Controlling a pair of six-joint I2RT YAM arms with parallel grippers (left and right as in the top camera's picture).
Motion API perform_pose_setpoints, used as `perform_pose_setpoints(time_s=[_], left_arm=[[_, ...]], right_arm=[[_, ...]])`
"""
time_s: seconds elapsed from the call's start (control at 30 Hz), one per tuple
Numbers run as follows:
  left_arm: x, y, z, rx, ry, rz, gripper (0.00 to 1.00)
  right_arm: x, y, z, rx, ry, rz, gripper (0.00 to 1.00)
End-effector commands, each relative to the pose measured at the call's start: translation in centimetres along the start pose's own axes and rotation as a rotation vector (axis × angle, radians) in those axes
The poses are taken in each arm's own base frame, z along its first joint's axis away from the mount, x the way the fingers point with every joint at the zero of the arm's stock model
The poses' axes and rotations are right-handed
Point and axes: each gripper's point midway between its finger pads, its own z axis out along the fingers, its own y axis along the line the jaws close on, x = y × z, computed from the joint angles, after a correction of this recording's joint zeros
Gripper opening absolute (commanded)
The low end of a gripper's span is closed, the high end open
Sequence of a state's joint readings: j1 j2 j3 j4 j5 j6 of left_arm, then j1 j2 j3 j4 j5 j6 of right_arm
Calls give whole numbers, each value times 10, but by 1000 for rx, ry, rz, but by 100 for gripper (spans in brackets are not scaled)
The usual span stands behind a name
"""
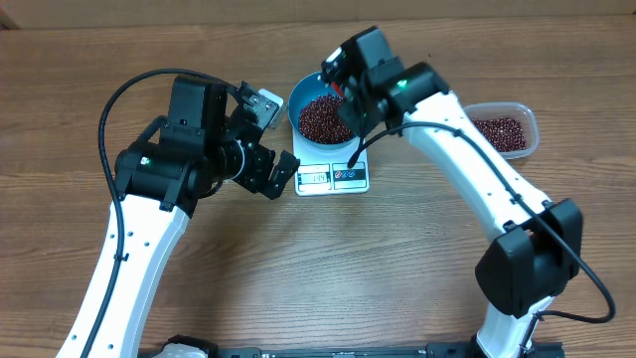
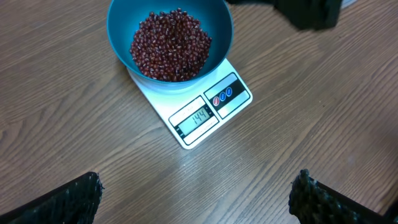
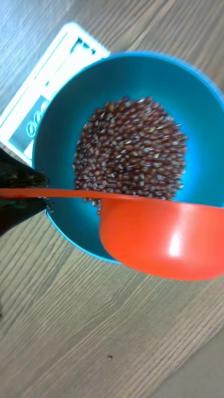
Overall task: Scoop item into bowl and weigh 150g on scale
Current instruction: 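Move the red scoop right over the clear bean tub, then dip the red scoop into the tub beans with the right gripper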
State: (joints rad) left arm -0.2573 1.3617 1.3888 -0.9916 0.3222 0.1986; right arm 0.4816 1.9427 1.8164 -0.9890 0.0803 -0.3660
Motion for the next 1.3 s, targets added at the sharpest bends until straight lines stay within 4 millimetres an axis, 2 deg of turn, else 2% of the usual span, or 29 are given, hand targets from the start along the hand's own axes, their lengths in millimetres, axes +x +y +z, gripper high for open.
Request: perform_pose_setpoints(time_s=[0.0, 0.1, 0.2, 0.27, 0.43, 0.47, 0.63, 0.77, 1.27], left_arm=[[-5, 0, -1, 4, -11, 17, 100], [-5, 0, -1, 4, -11, 16, 99], [-5, 0, -1, 4, -11, 17, 100], [-5, 0, -1, 4, -11, 16, 100], [-5, 0, -1, 4, -11, 17, 100], [-5, 0, -1, 4, -11, 16, 100], [-5, 0, -1, 4, -11, 17, 100], [-5, 0, -1, 4, -11, 17, 100], [-5, 0, -1, 4, -11, 17, 100]], right_arm=[[-21, -36, -47, -46, -132, 139, 4], [-9, -69, -67, -42, -137, 231, 4], [22, -106, -79, -20, -91, 340, 4], [54, -131, -82, -3, -28, 437, 4], [121, -164, -85, 6, 101, 644, 4], [140, -170, -82, -10, 129, 707, 4], [185, -169, -64, -36, 224, 808, 4], [208, -165, -48, -48, 269, 842, 4], [249, -148, 6, -41, 319, 843, 4]])
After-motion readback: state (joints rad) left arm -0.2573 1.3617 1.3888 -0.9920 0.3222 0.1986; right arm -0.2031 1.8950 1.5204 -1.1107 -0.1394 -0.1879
